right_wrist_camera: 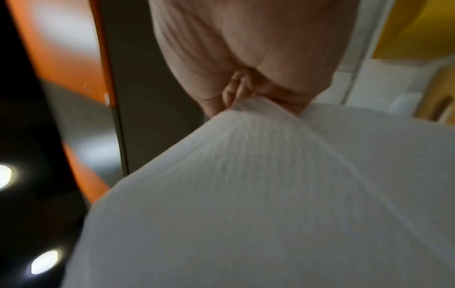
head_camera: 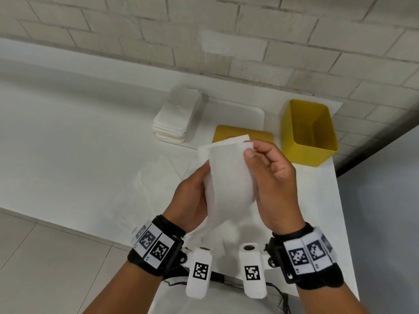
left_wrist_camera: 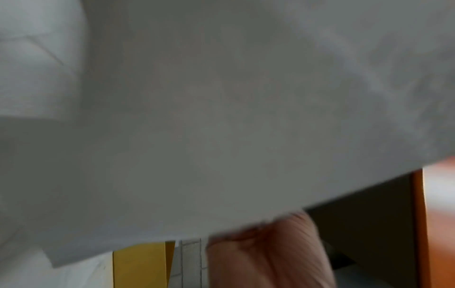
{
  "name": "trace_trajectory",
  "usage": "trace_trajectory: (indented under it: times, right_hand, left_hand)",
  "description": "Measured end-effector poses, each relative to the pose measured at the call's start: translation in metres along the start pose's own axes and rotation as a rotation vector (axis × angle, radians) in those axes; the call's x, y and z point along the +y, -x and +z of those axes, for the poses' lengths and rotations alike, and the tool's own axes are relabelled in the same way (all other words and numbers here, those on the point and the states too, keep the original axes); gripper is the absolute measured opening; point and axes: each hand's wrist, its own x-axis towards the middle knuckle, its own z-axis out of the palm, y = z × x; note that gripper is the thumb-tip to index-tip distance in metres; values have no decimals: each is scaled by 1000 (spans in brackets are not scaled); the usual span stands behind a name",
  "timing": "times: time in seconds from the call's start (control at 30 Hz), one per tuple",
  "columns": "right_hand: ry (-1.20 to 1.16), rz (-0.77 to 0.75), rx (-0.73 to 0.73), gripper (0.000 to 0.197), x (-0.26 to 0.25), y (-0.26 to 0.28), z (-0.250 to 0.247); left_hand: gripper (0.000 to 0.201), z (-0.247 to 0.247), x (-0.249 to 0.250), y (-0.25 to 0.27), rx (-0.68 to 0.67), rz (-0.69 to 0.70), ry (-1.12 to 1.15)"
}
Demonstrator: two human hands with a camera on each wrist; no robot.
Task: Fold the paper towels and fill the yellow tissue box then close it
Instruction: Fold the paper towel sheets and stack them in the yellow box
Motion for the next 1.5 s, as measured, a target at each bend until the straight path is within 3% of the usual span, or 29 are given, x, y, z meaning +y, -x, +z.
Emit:
trace_trajectory:
  times: [0.07, 0.13, 0.33, 0.57, 0.77, 1.0, 1.13, 1.23, 1.33, 1.4, 1.5]
  right_hand:
    - [123, -28, 79, 13, 9, -2, 1]
    - [166, -59, 126, 14, 13, -3, 1]
    - [201, -88, 174, 18, 13, -4, -1]
    - [215, -95, 187, 18, 14, -7, -6]
    - [230, -89, 195, 18, 15, -9, -7]
    - [280, -71, 181, 18, 23, -16, -13]
    - [335, 60, 65, 28, 38, -16, -26]
    - [396, 234, -154, 44, 58, -8, -42]
    - [452, 421, -343, 41, 77, 3, -60]
    - [546, 497, -357, 35, 86, 7, -74]
    - [634, 511, -197, 27, 102, 6, -94]
  left_hand:
    - [43, -1, 0, 1, -2, 11, -37]
    - [36, -4, -3, 1, -12, 18, -47]
    - [29, -2, -5, 2, -61, 55, -44]
    - [66, 1, -4, -2, -87, 54, -75]
    - [23, 2, -13, -6, -77, 72, -186]
    - [33, 1, -15, -12, 6, 53, -236]
    - [31, -9, -18, -19, 119, 46, -277]
    - [36, -21, -10, -25, 263, 61, -162]
    - [39, -40, 3, -26, 344, 69, -20]
    - [43, -55, 12, -25, 351, 76, 45]
    - [43, -73, 22, -20, 368, 105, 80]
